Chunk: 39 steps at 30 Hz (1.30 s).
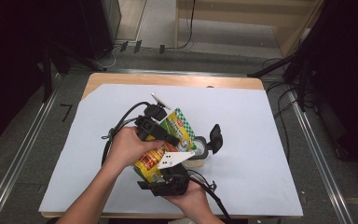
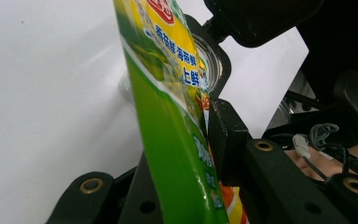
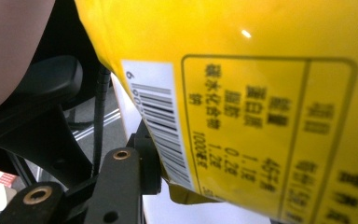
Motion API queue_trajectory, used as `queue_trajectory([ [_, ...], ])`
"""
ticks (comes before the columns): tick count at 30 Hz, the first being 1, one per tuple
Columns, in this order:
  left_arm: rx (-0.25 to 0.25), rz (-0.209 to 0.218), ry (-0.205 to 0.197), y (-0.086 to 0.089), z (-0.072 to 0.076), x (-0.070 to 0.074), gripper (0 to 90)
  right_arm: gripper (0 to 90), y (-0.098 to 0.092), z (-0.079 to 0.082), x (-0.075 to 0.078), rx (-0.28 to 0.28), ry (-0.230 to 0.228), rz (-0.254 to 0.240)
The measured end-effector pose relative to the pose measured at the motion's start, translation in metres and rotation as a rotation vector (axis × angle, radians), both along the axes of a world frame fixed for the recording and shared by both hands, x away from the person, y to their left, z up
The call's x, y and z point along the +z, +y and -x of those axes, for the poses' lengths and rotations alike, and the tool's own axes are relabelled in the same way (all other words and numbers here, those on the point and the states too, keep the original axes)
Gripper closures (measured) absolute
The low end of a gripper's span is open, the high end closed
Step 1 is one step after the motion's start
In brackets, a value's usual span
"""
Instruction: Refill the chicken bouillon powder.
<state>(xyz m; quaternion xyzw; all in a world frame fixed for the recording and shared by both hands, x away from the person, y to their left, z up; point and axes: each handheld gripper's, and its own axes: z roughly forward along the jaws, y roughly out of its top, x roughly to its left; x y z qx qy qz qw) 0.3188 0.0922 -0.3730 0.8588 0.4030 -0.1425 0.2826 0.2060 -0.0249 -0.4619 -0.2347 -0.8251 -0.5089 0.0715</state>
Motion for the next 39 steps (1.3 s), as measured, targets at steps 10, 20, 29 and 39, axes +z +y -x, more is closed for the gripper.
queue_trajectory([
  [10,0.010,-0.013,0.028,-0.002,-0.006,0.004,81.2,56.5,0.003,-0.001,0.003,0.009,-0.025,0.006],
  [20,0.005,-0.043,0.034,-0.008,-0.009,0.004,80.9,60.9,0.001,-0.003,0.003,-0.007,-0.006,-0.004],
  [29,0.009,-0.068,0.053,-0.011,-0.013,0.002,80.1,61.1,-0.001,-0.007,0.003,0.009,0.033,-0.024],
  [39,0.007,-0.106,0.059,-0.014,-0.014,0.009,79.8,57.9,0.001,-0.008,0.007,0.021,0.032,-0.044],
])
